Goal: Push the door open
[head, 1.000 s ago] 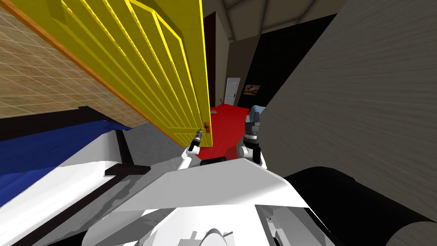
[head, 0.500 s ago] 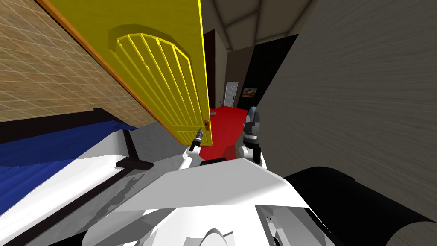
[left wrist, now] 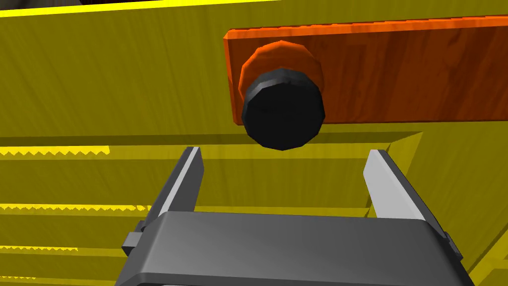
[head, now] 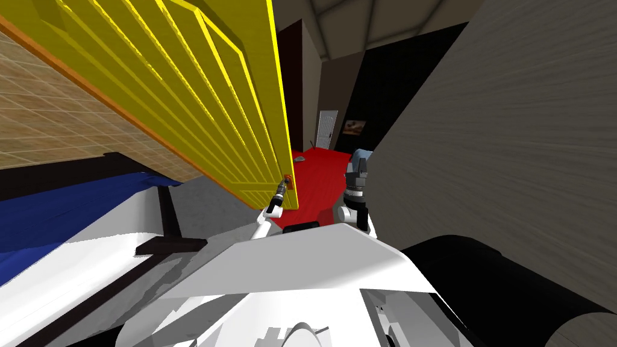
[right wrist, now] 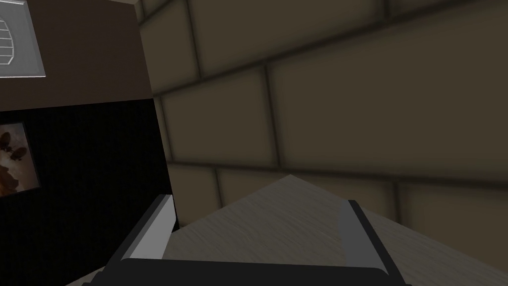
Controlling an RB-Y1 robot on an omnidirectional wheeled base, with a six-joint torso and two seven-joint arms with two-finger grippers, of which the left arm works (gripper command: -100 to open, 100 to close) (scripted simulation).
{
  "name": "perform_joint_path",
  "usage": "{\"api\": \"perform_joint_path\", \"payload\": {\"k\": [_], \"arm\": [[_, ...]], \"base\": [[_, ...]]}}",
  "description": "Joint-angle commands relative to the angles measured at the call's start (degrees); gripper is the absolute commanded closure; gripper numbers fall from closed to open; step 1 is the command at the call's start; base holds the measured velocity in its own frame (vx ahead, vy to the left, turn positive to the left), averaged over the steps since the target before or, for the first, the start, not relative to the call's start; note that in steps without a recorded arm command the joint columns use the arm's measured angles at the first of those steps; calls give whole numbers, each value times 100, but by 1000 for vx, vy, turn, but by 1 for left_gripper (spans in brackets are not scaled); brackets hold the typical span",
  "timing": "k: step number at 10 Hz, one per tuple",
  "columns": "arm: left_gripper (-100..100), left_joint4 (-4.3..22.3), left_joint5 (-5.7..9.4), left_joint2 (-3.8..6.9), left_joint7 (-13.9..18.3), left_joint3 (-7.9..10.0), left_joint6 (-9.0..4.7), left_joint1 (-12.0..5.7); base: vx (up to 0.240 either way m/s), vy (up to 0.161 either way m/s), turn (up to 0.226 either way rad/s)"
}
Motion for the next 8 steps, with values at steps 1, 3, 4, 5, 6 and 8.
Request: {"api": "perform_joint_path", "payload": {"k": [1,3,4,5,6,8], "arm": [[-100,33,-1,-30,-12,26,-43,-12],[-100,32,-1,-44,-13,31,-45,-13],[100,32,-1,-44,-13,31,-45,-13],[100,32,-1,-44,-13,31,-45,-13],[100,32,-1,-44,-13,31,-45,-13],[100,32,-1,-44,-13,31,-45,-13]], "base": [[209,-61,-32],[135,-41,-8],[-11,2,3],[-28,10,-8],[-27,8,-4],[-15,3,3]]}}
